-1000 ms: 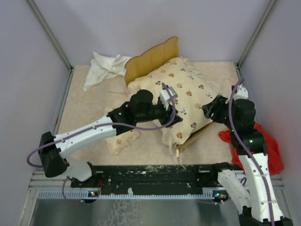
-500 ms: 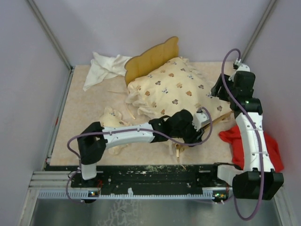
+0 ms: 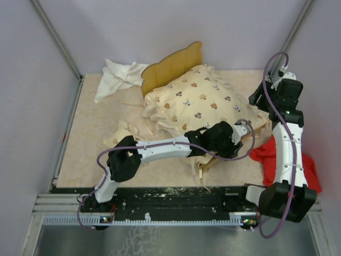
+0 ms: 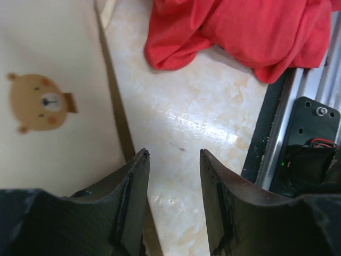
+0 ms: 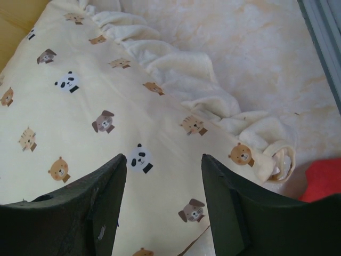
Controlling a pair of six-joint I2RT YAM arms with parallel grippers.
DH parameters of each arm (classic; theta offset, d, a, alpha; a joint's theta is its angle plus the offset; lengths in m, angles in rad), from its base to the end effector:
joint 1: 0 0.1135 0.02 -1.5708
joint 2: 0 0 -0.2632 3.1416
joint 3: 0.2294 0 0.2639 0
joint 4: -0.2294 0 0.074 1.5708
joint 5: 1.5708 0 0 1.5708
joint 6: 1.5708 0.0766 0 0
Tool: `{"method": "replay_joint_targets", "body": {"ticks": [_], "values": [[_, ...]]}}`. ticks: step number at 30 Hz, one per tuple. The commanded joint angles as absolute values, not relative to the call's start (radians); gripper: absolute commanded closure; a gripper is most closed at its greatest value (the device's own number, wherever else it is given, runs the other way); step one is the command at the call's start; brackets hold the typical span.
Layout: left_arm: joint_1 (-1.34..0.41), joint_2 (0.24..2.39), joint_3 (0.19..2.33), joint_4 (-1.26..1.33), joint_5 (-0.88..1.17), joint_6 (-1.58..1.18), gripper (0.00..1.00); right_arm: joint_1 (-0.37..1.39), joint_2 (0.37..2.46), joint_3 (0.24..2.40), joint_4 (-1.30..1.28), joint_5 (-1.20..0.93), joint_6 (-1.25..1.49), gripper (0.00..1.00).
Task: Set up the pet bed
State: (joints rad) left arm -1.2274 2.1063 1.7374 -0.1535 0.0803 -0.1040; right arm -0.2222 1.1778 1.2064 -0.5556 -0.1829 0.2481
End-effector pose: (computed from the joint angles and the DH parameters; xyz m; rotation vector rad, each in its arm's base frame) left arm 0.1780 -0.5161 0.2281 1.2246 1.8493 -0.8618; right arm 0.2990 -0.0533 0.3489 0.3801 2.0600 0.2074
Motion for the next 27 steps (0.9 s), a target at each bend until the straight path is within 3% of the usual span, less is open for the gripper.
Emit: {"method": "replay_joint_targets", "body": {"ticks": [1,13,27], "values": [[-1.227,2.149,1.766,-0.195,0.005,-0.063,0.49,-0.229,1.181,1.244,-0.469,-0.236,0.275,0.41],[-1.222,2.15,1.734,-0.168,-0.158,-0.003,0.42,-0.23,1.172,1.216,-0.45,-0.236,0.281,0.42],[-1.223,2.117,1.759,-0.181,-0.222,0.016,0.48,-0.229,1.183,1.25,-0.466,-0.212,0.27,0.42]]}}
